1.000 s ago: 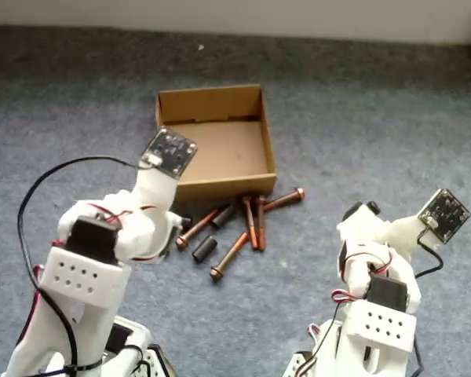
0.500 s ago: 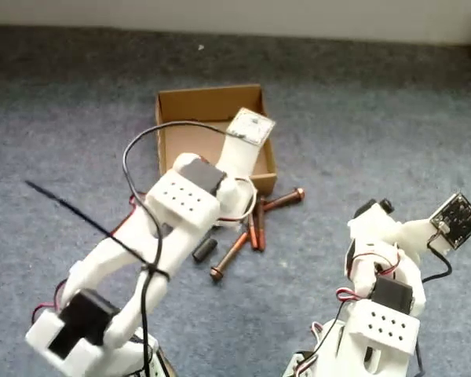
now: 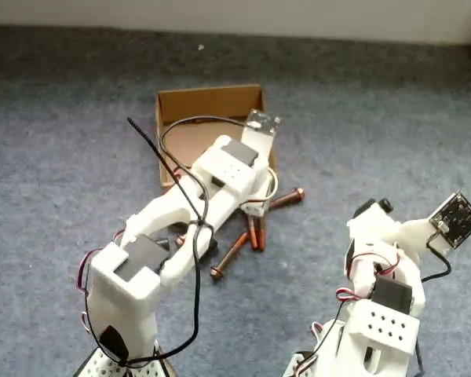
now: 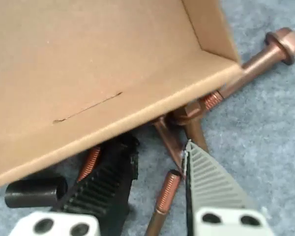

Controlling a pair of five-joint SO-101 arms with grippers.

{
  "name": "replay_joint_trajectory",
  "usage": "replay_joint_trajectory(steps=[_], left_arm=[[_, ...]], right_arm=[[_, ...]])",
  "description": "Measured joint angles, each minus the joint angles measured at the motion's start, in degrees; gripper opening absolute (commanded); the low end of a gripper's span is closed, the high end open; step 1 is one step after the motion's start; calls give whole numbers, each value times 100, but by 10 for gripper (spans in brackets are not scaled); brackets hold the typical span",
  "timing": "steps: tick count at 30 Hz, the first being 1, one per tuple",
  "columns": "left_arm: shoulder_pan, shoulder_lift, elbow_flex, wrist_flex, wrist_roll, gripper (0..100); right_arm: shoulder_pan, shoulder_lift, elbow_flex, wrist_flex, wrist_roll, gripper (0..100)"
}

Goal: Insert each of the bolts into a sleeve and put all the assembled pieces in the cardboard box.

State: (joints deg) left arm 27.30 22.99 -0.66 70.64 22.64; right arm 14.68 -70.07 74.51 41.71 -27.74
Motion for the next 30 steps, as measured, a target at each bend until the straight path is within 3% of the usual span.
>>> replay_joint_trajectory(steps=[16, 30], left_arm=[[-79, 1319, -1169, 18, 97, 178], [88, 1538, -1582, 668, 105, 179]], right_arm=[[0, 0, 0, 0, 0, 5], [0, 0, 0, 0, 0, 5]])
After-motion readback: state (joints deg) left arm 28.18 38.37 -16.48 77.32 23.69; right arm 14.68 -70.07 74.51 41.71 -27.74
